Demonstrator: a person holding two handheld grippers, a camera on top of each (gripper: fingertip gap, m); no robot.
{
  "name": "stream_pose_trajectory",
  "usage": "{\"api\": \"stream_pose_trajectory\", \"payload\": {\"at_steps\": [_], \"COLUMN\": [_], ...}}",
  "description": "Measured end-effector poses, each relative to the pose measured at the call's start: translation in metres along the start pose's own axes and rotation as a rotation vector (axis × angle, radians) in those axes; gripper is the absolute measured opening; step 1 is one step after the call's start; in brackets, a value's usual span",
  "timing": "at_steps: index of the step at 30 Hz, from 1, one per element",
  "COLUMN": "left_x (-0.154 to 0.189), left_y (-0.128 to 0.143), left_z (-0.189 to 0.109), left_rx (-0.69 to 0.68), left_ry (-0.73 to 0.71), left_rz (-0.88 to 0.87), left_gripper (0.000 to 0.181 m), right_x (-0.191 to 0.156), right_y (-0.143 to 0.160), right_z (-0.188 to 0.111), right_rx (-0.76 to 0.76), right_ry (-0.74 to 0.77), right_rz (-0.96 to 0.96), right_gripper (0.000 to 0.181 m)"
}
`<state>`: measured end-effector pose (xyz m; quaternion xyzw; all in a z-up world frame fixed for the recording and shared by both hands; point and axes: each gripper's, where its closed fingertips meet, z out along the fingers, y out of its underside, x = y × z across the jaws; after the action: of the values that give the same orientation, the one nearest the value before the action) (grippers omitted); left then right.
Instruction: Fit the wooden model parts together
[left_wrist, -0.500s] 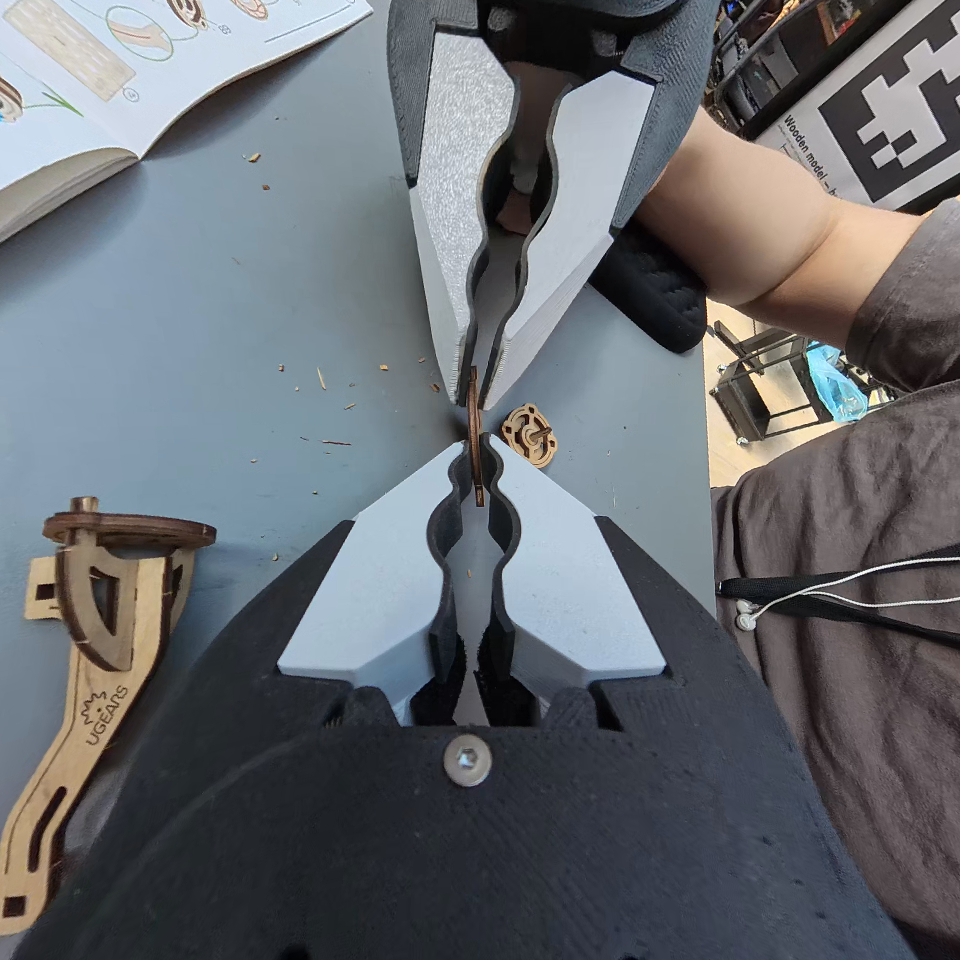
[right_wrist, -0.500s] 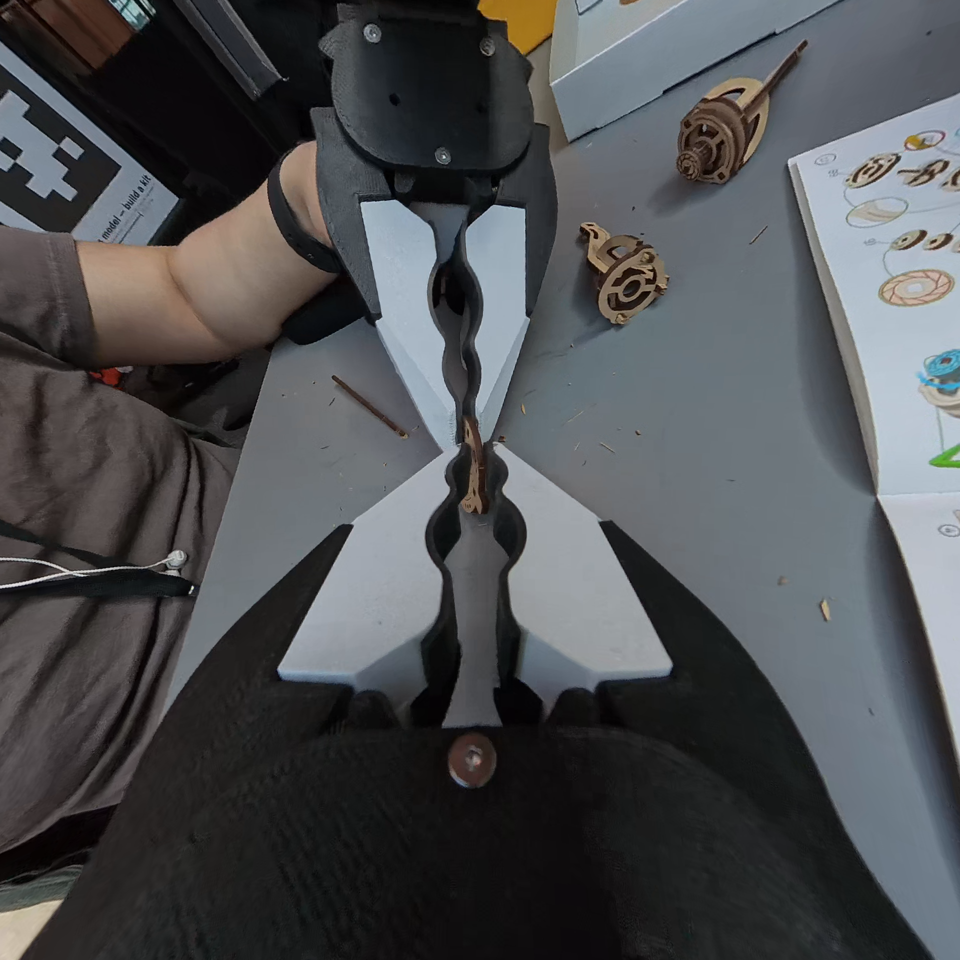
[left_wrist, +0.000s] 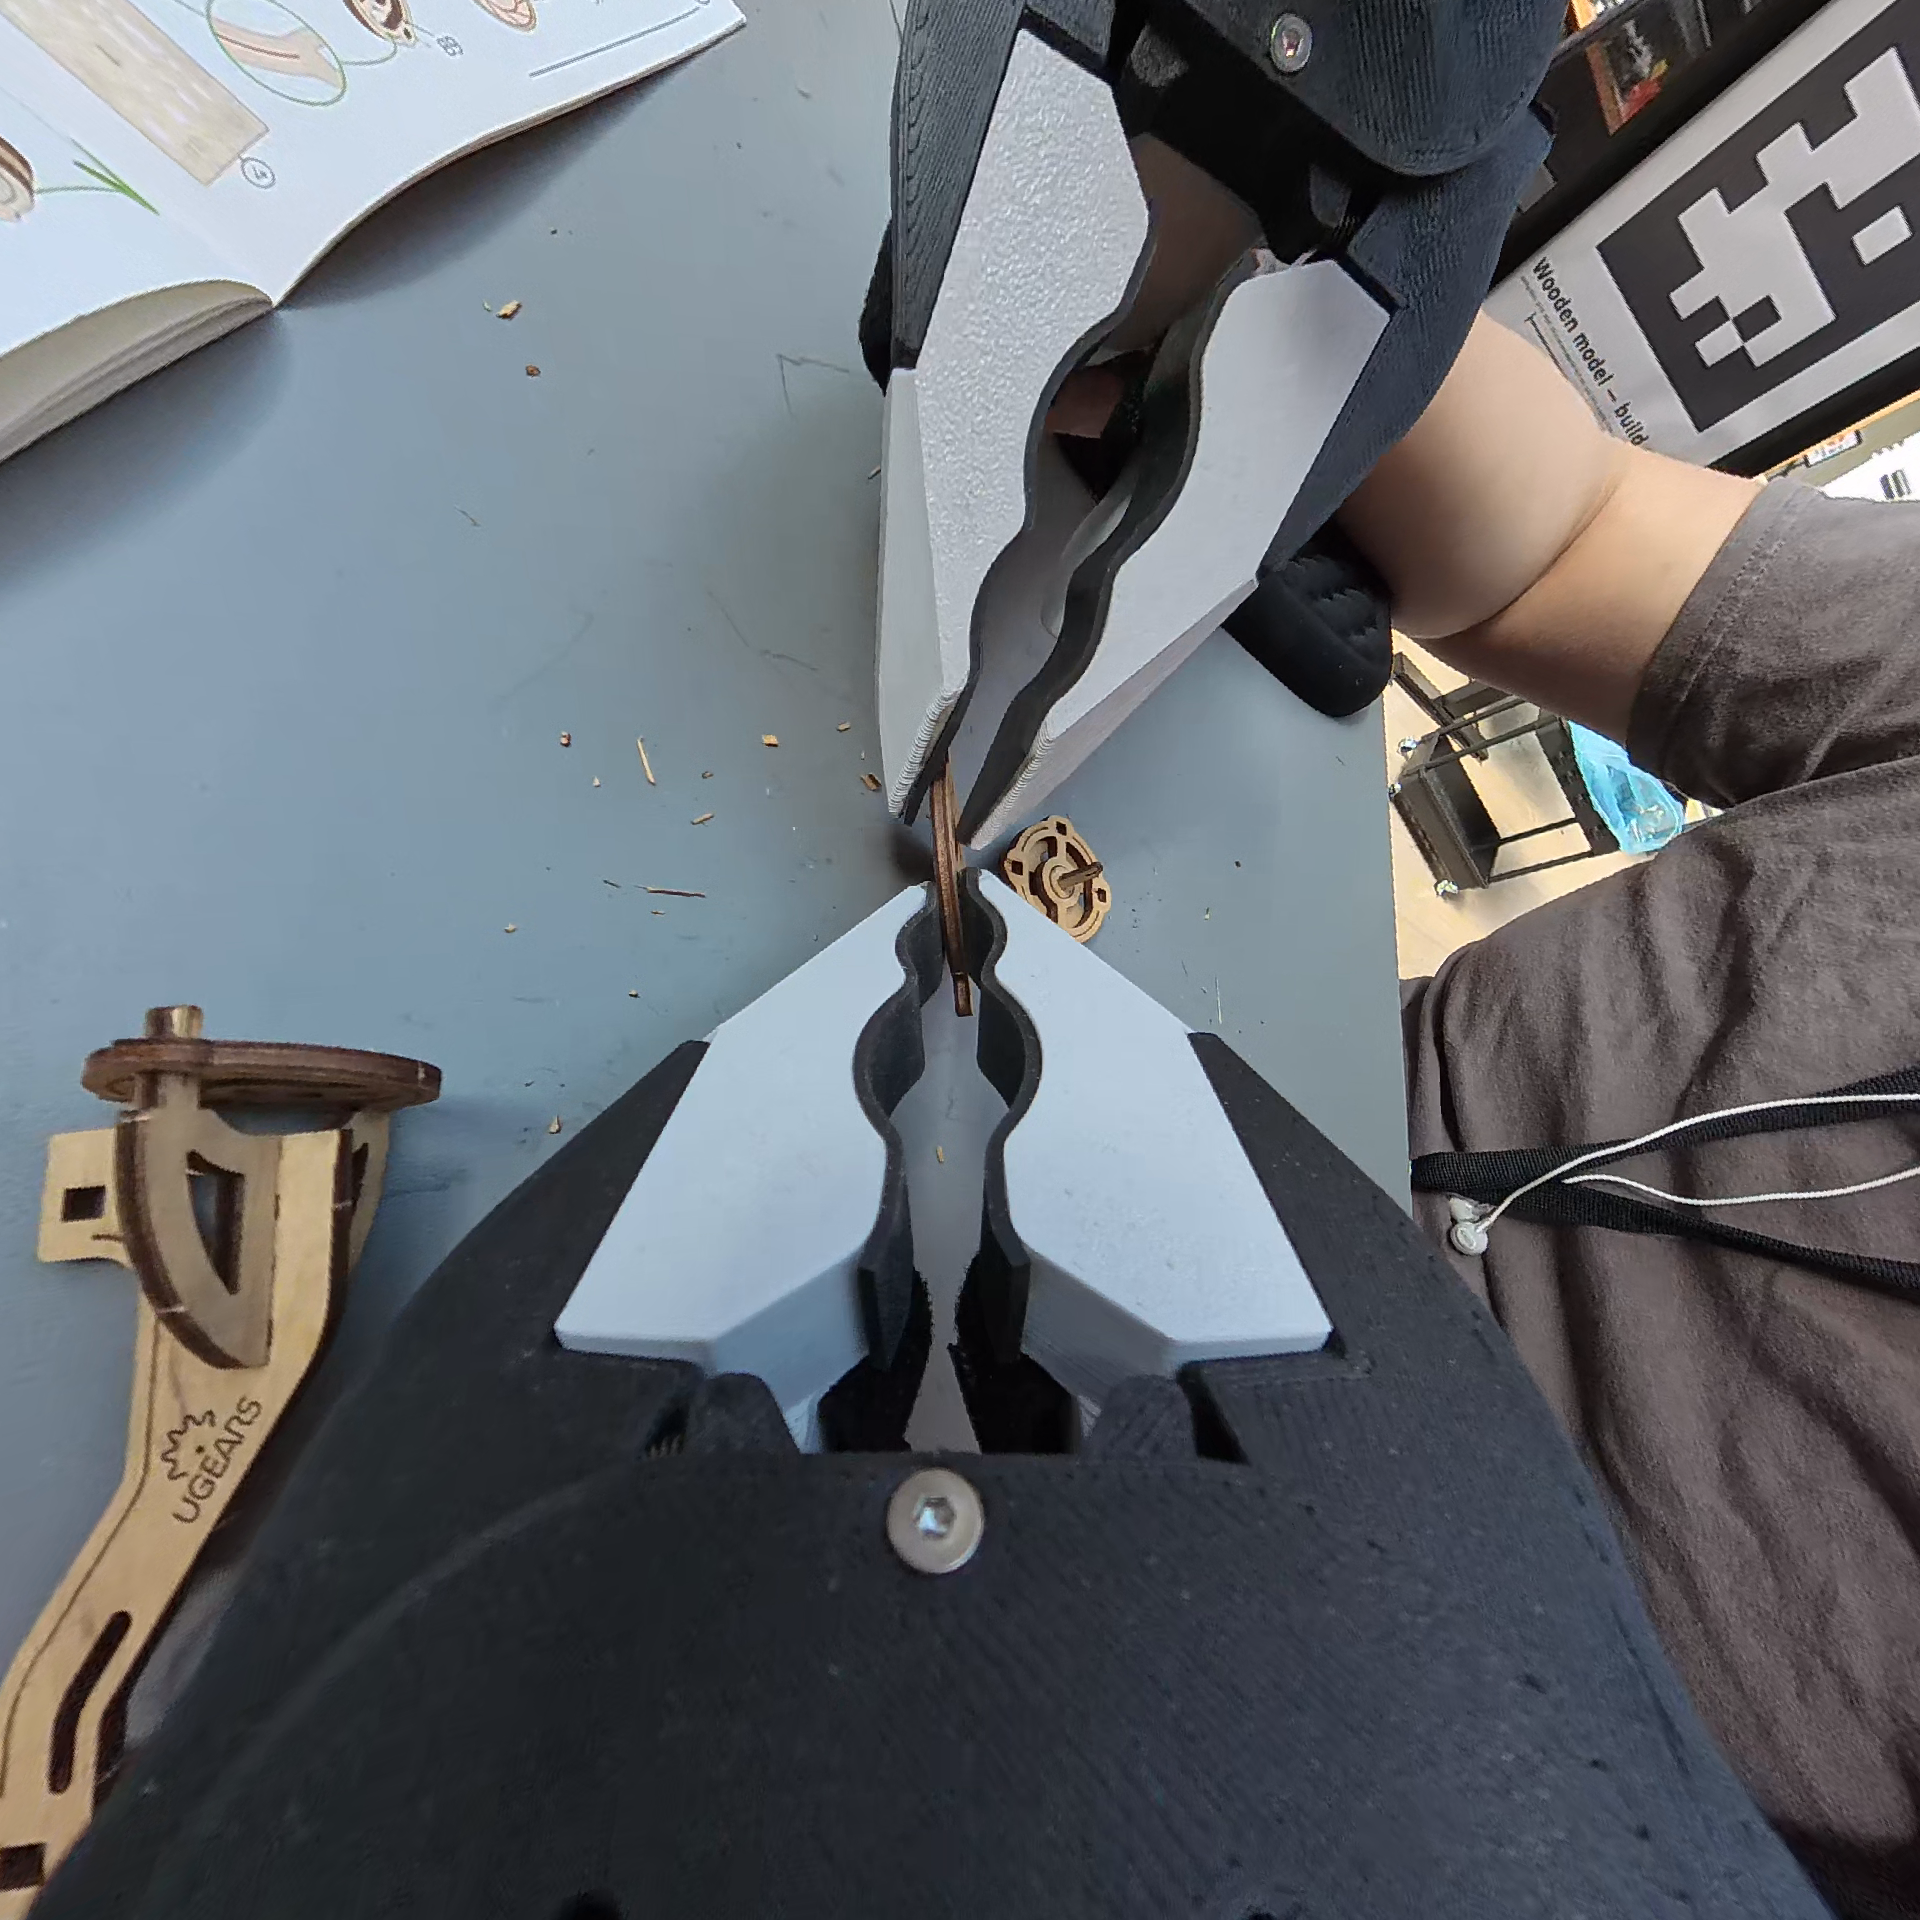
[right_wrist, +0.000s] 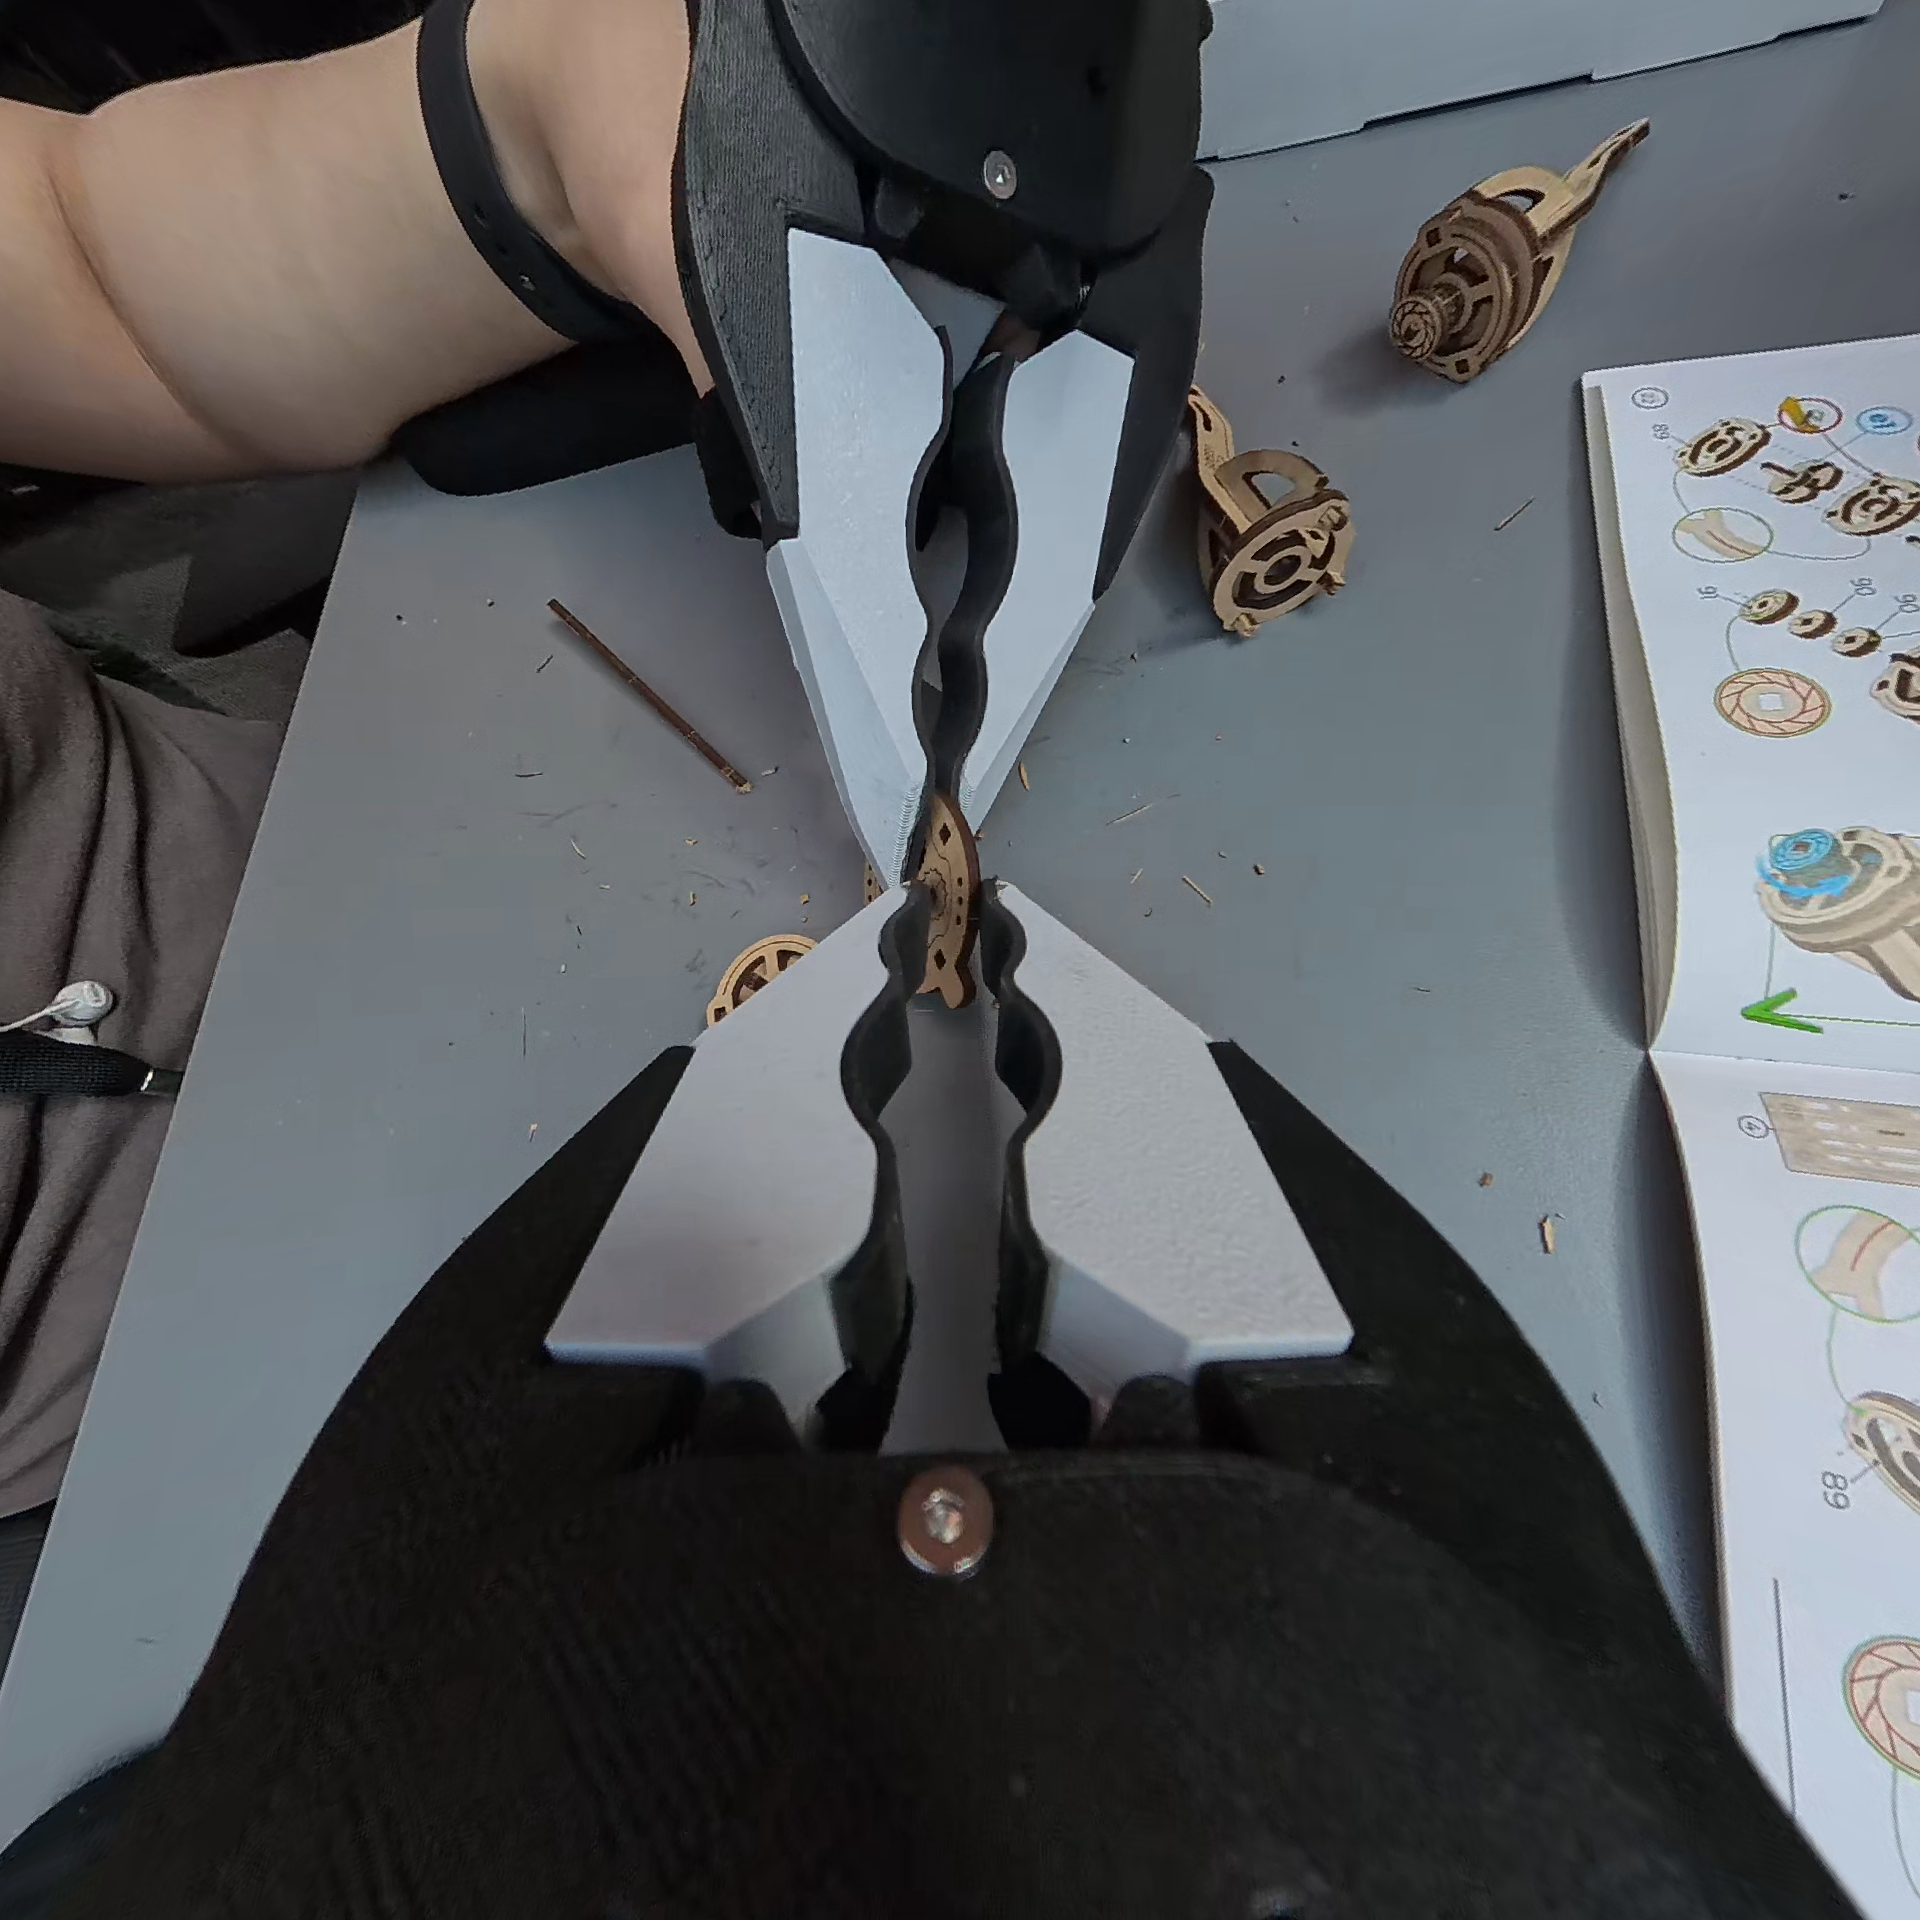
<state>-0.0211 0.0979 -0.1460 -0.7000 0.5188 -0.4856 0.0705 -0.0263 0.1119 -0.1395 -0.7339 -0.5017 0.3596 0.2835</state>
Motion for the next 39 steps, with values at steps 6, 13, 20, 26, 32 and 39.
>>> {"api": "stream_pose_trajectory", "payload": {"at_steps": [6, 13, 20, 26, 32, 39], "left_x": [-0.0016, -0.0026, -0.0012, -0.0006, -0.0015, -0.0008], "left_y": [-0.0005, 0.0001, 0.0004, 0.0006, 0.0003, 0.0007], "left_z": [-0.0004, -0.0004, -0.0007, -0.0008, 0.0000, 0.0001], "left_rx": [0.004, 0.008, 0.007, 0.006, 0.009, 0.009], "left_ry": [-0.013, -0.033, -0.013, -0.007, -0.025, -0.006], "left_rz": [-0.007, -0.014, 0.005, 0.013, -0.013, -0.008], "left_gripper": [0.001, 0.002, 0.001, 0.001, 0.001, 0.001], "right_x": [0.0030, 0.0043, 0.0021, 0.0004, 0.0040, 0.0031], "right_y": [0.0004, 0.0023, -0.0006, -0.0028, -0.0005, -0.0017], "right_z": [0.0011, 0.0022, 0.0010, 0.0000, 0.0010, 0.0014], "right_rx": [-0.021, -0.037, 0.026, 0.077, 0.048, 0.067], "right_ry": [0.017, 0.028, 0.023, -0.060, -0.055, -0.048], "right_rz": [0.004, 0.038, 0.029, 0.136, 0.193, 0.153], "right_gripper": [0.007, 0.008, 0.007, 0.005, 0.004, 0.004]}}
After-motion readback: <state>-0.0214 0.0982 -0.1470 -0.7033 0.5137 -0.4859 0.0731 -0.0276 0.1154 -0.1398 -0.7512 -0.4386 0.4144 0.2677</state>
